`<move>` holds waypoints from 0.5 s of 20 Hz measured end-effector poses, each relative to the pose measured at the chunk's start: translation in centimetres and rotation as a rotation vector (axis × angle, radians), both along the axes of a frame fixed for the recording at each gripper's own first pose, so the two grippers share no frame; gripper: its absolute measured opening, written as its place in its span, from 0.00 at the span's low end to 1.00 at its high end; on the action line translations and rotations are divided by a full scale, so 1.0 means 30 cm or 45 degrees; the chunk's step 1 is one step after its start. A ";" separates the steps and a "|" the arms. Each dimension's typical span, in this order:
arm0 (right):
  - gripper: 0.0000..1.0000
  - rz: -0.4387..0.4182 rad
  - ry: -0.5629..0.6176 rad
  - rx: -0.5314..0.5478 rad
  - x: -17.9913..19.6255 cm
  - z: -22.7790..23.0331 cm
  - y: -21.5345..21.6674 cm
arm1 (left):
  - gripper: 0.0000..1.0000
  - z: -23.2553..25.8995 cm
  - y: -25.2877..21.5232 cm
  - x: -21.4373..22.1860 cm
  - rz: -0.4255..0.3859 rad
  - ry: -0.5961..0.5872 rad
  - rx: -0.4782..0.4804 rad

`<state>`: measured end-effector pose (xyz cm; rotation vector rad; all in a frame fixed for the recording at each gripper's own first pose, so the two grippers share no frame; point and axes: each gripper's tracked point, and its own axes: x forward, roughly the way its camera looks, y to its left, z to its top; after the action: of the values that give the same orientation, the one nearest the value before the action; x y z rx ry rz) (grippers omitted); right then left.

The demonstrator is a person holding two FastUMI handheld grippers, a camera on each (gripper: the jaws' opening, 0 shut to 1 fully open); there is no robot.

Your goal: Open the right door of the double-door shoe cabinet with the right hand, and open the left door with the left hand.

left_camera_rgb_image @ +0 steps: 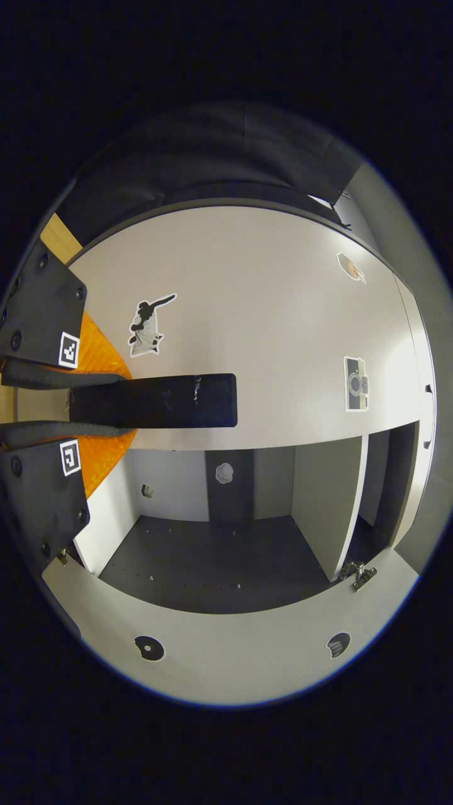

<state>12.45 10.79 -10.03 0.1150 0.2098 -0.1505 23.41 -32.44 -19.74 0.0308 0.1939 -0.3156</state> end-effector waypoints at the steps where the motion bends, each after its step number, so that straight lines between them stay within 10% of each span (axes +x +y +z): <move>1: 0.93 0.006 -0.003 0.003 0.001 0.002 0.002 | 0.19 -0.007 -0.003 0.010 -0.004 0.004 -0.003; 10: 0.93 0.021 -0.060 -0.003 -0.074 0.072 0.040 | 0.12 0.003 0.050 -0.108 -0.060 0.024 -0.073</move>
<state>10.24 12.00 -7.85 0.1147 0.1632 -0.1314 20.19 -30.95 -19.66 -0.0240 0.2033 -0.3687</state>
